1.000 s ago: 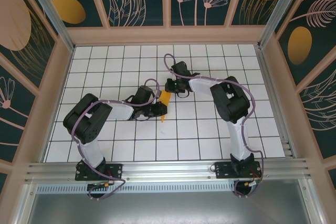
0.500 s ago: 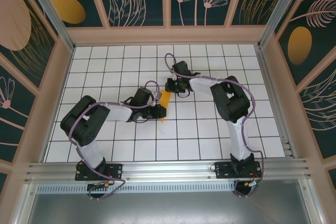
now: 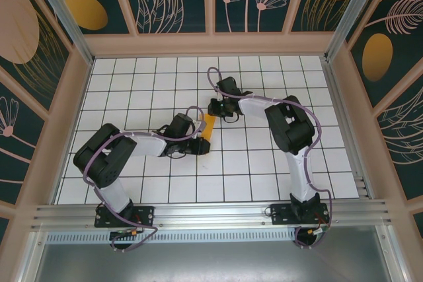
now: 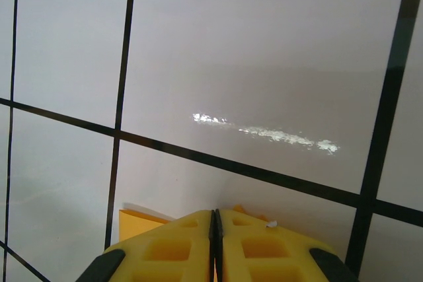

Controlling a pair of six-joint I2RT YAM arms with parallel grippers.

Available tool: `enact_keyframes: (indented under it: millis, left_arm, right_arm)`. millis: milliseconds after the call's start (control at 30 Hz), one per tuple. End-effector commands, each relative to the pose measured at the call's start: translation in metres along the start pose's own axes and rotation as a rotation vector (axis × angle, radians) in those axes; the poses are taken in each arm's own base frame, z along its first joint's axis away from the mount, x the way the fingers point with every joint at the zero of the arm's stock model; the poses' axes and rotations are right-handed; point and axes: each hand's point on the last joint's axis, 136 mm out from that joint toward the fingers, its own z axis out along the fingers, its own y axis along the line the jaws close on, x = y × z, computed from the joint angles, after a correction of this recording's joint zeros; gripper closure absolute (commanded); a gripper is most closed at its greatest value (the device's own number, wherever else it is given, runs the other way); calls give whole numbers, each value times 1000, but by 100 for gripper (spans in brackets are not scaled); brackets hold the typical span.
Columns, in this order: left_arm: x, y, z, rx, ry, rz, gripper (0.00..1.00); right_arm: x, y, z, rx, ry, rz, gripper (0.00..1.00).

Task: Fold a paper plane with a square sheet of paper (fold left side to right side)
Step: Fold the wing for the fifth time at the center of the table.

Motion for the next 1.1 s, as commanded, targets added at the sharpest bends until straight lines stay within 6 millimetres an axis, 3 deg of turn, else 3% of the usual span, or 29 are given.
enact_keyframes:
  millis: [0,167,467,633,867,1067]
  left_arm:
    - [94,14,-2,-36,325,-108,79]
    - [100,15,-4,-46,340,-111,79]
    - [103,17,-7,-55,346,-111,79]
    - [106,18,-10,-67,345,-107,78]
    - [65,2,-27,-90,189,-32,74]
    - [10,-2,-59,-222,-49,48,64]
  right_arm:
    - [-3,-34,13,44,-1,43,86]
    - [0,-32,13,-31,39,107,86]
    - [8,-47,16,-48,120,209,85]
    - [4,-42,16,-125,133,222,85]
    - [-28,-14,-11,-241,80,163,76]
    - [-66,-3,-63,-176,-75,81,59]
